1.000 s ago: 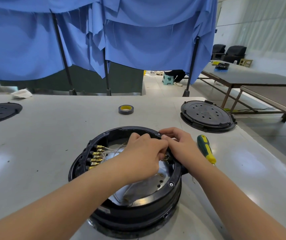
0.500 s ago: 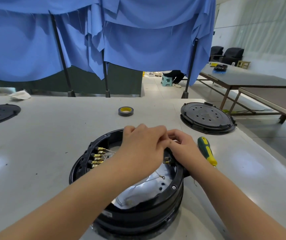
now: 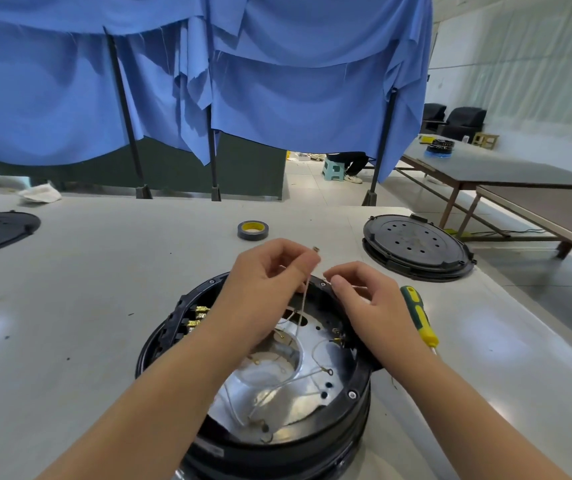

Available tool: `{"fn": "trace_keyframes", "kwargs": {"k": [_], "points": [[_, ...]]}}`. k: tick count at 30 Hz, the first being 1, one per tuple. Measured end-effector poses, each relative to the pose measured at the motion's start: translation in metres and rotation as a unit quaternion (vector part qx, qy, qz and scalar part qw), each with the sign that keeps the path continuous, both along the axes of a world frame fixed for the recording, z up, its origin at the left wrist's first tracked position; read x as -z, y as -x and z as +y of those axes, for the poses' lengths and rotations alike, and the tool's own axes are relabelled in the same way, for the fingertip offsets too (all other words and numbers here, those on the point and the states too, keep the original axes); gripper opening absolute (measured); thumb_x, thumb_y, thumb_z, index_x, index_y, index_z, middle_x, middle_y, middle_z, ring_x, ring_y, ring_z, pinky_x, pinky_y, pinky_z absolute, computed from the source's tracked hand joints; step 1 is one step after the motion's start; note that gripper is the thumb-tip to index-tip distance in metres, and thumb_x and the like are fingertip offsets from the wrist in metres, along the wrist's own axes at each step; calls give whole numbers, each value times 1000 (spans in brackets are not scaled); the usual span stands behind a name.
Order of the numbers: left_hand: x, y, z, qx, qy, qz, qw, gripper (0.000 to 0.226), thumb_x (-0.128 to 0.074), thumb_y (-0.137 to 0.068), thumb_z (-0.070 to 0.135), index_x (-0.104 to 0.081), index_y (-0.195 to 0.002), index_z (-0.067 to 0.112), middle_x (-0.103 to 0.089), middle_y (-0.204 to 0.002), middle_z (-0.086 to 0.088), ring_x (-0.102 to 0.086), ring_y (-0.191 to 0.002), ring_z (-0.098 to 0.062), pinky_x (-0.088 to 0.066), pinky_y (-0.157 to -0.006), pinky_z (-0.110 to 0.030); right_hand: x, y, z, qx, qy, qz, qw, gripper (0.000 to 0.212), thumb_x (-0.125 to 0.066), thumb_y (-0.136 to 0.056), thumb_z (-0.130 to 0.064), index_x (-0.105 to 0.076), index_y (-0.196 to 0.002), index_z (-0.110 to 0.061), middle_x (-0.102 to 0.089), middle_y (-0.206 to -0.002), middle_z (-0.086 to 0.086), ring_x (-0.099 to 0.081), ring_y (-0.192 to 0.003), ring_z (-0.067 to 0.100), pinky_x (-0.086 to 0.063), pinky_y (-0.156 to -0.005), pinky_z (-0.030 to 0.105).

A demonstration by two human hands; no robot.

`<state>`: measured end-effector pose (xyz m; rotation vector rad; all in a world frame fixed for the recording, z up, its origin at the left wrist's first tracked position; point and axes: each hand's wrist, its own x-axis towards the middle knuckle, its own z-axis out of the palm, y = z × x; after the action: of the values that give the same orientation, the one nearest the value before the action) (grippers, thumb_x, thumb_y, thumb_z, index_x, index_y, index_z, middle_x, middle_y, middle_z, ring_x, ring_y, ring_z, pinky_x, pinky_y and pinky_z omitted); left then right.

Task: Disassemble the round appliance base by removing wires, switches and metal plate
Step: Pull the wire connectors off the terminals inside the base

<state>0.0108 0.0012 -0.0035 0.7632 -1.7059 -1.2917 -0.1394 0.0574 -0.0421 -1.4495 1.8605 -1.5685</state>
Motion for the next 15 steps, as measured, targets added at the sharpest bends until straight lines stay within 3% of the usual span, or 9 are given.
{"fn": "trace_keyframes", "kwargs": {"k": [3, 7, 9, 12, 15], "points": [[4, -3, -6, -28, -5, 32, 999, 10, -65, -91, 25, -71, -86, 19, -63, -61, 12, -57, -58, 2, -46, -56, -9, -9, -8, 7, -66, 1, 2, 998, 12, -60, -92, -22, -71, -87, -23, -71, -85, -7, -66, -89, 10, -53, -87, 38], [9, -5, -7, -37, 8, 33, 999, 9, -64, -91, 23, -70, -86, 18, -64, -64, 11, -58, -61, -1, -48, -58, -12, -20, -22, 13, -165, -20, -16, 986, 6, -66, -88, -17, -72, -86, -17, -73, -82, 1, -69, -82, 18, -57, -77, 28], [9, -5, -7, -43, 25, 24, 998, 9, -65, -91, 22, -70, -85, 19, -65, -67, 7, -58, -63, -4, -50, -61, -14, -22, -25, 12, -165, -26, -12, 986, 5, -68, -86, -14, -71, -83, -16, -73, -79, 2, -69, -79, 22, -57, -75, 32], [9, -4, -7, -43, 31, 23, 998, 8, -65, -91, 22, -69, -85, 19, -66, -66, 8, -59, -61, -1, -48, -58, -11, -22, -23, 10, -163, -38, -19, 986, 7, -65, -88, -9, -68, -83, -13, -73, -76, 1, -70, -76, 14, -53, -71, 22], [10, -3, -7, -44, 20, 12, 999, 11, -60, -93, 25, -69, -88, 21, -66, -69, 11, -58, -60, 4, -46, -58, -9, -27, -16, 11, -151, -38, -29, 987, 9, -61, -91, -10, -65, -83, -15, -73, -74, 3, -69, -70, 22, -55, -68, 29]]}}
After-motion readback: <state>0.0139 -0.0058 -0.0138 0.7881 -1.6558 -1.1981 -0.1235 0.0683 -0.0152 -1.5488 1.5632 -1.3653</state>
